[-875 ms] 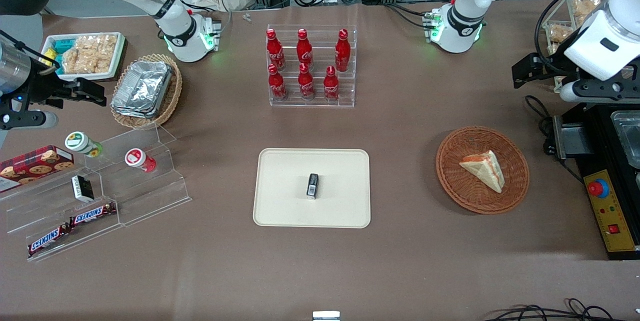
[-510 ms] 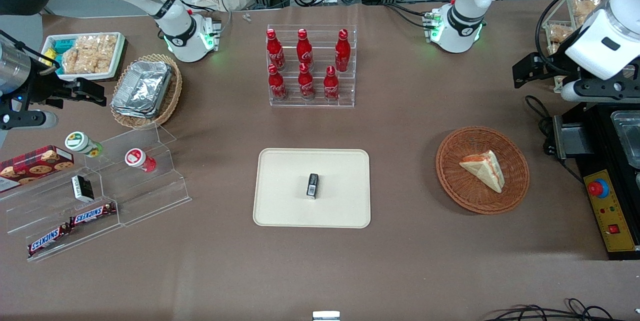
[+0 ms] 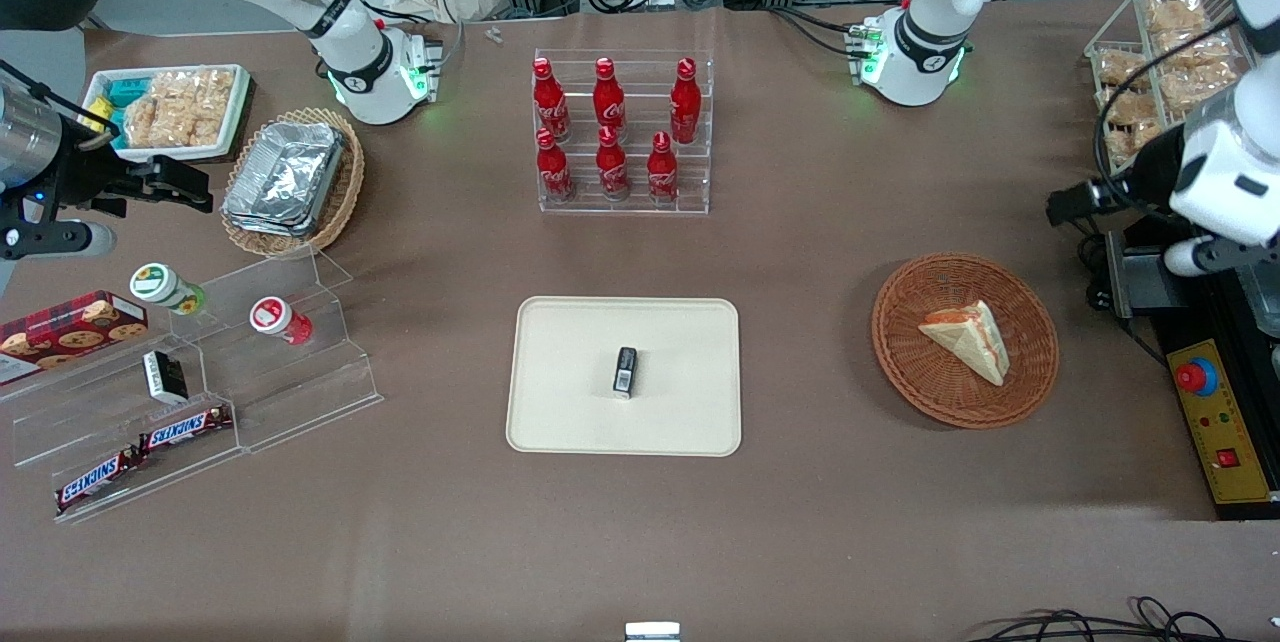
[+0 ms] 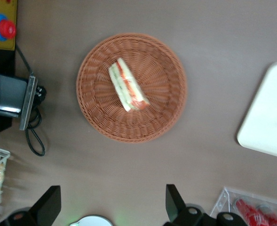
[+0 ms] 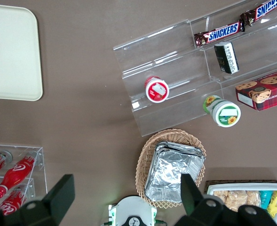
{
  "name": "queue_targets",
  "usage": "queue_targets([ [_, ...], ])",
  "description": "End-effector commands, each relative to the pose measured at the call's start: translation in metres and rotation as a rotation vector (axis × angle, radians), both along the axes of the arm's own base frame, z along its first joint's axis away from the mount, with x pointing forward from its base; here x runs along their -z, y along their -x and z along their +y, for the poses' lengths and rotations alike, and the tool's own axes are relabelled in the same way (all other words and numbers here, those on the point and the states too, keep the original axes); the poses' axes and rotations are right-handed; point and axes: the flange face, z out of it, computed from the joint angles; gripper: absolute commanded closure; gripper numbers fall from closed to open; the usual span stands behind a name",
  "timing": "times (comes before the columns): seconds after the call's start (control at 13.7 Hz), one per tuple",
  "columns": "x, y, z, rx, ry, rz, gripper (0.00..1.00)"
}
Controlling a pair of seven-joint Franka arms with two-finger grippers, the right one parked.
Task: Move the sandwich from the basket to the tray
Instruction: 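Move the left gripper down over the sandwich in the wicker basket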
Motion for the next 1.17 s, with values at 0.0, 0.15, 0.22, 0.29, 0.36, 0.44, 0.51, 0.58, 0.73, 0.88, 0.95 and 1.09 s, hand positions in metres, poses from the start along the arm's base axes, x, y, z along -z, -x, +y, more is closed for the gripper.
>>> queue_targets([
  [0.0, 0.051, 0.004, 0.003, -0.184, -0.009, -0.006, 0.00],
  [0.15, 0.097, 0.002, -0.001, -0.296, -0.026, -0.033, 0.00],
  [0.22, 0.122, 0.004, -0.003, -0.342, -0.029, -0.045, 0.00],
  [0.29, 0.145, 0.003, -0.004, -0.401, -0.034, -0.053, 0.00],
  [0.36, 0.167, 0.001, -0.005, -0.447, -0.039, -0.054, 0.00],
  [0.44, 0.188, -0.003, -0.007, -0.461, -0.058, -0.052, 0.00],
  [0.51, 0.205, -0.008, -0.008, -0.472, -0.091, -0.060, 0.00],
  [0.58, 0.223, -0.011, -0.012, -0.480, -0.116, -0.065, 0.00],
  [0.73, 0.257, -0.013, -0.017, -0.490, -0.146, -0.078, 0.00],
  [0.88, 0.284, -0.013, -0.018, -0.504, -0.152, -0.075, 0.00],
  [0.95, 0.293, -0.013, -0.018, -0.504, -0.150, -0.072, 0.00],
  [1.09, 0.307, -0.010, -0.017, -0.504, -0.153, -0.057, 0.00],
])
